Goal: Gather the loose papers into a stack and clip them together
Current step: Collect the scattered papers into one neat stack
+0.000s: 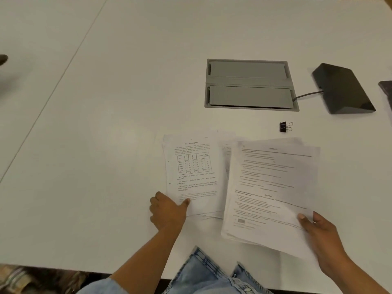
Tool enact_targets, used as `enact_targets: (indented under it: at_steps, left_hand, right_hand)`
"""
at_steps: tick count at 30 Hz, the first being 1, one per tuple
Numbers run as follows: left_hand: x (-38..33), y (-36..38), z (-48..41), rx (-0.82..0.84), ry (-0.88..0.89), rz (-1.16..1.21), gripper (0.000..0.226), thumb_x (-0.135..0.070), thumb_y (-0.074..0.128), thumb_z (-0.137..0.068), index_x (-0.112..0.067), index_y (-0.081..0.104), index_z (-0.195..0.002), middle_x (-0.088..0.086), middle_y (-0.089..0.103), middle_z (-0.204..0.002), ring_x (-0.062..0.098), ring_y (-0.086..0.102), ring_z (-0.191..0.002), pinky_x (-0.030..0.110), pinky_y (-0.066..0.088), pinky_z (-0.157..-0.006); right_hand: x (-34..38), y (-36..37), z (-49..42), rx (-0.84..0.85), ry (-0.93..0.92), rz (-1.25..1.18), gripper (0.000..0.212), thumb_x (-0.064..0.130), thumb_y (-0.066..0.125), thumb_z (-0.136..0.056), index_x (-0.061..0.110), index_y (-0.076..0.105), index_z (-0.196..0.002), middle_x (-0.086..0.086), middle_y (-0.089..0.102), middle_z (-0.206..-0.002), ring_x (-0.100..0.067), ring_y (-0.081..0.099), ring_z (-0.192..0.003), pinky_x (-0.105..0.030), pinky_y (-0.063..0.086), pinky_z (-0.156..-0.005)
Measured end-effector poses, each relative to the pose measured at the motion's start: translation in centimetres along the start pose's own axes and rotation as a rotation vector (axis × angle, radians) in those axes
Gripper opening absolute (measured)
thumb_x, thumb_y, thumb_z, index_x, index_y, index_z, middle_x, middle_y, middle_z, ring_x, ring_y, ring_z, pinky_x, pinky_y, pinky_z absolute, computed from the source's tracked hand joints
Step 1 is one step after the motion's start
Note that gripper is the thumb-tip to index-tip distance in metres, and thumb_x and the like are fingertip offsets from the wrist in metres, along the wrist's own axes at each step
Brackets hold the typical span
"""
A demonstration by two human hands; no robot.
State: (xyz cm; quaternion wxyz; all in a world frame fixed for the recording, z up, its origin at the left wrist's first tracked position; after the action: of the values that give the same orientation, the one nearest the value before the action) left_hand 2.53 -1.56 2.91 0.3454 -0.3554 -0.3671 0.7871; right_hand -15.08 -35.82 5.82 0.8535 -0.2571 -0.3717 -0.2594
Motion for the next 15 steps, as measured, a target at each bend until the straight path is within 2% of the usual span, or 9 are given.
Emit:
enact_targets:
  at_steps: [4,7,11,15]
  left_hand:
    - [-0.6,0.6,-1.0,0.067,0.024,0.182,0.079,-0.034,0.092,-0.067,-0.001,0.045,-0.121,0.018,0.056,-0.123,0.036,0.060,-0.112,0.046,0.055,-0.088]
    - [-0.6,0.4,-1.2,0.061,0.065,0.190,0.066,-0.029,0.093,-0.064,-0.007,0.051,-0.111,0.013,0.064,-0.113,0.031,0.066,-0.100,0.042,0.059,-0.078]
    - [-0.6,0.2,-0.8,-0.040,0.162,-0.001,0.069,-0.036,0.090,-0.066,-0.013,0.055,-0.120,0.007,0.063,-0.116,0.027,0.063,-0.104,0.040,0.055,-0.082]
    - [-0.6,0.4,-0.3,-0.147,0.250,-0.140,0.078,-0.043,0.086,-0.070,-0.016,0.053,-0.135,0.007,0.057,-0.126,0.025,0.055,-0.114,0.036,0.044,-0.092]
  right_hand:
    - [-0.4,-1.3,0.1,-0.062,-0.011,0.001,0.021,0.013,0.059,-0.097,0.012,0.069,-0.115,-0.009,0.073,-0.109,-0.023,0.068,-0.088,-0.033,0.051,-0.075]
    - [-0.4,-1.6,0.3,-0.082,-0.012,-0.009,0.023,0.013,0.059,-0.097,0.011,0.068,-0.119,-0.009,0.072,-0.109,-0.024,0.067,-0.088,-0.038,0.051,-0.081]
    - [-0.1,-1.3,0.5,-0.084,-0.022,-0.020,0.024,0.013,0.058,-0.098,0.010,0.067,-0.120,-0.007,0.072,-0.107,-0.024,0.067,-0.087,-0.038,0.052,-0.080]
    - [0.2,-0.7,0.7,-0.076,-0.021,-0.046,0.024,0.011,0.056,-0.099,0.011,0.066,-0.121,-0.006,0.072,-0.107,-0.023,0.068,-0.089,-0.042,0.049,-0.088]
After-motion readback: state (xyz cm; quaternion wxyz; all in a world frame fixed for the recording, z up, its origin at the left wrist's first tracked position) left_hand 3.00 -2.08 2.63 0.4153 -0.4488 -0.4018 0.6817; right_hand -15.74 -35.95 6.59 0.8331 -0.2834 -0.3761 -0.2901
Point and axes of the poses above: each hand's wrist, its own z-axis away from the middle knuckle, its own y-axis out of the palm, x = y × z, the point moved 3 cm from there along -z, towards the middle knuckle
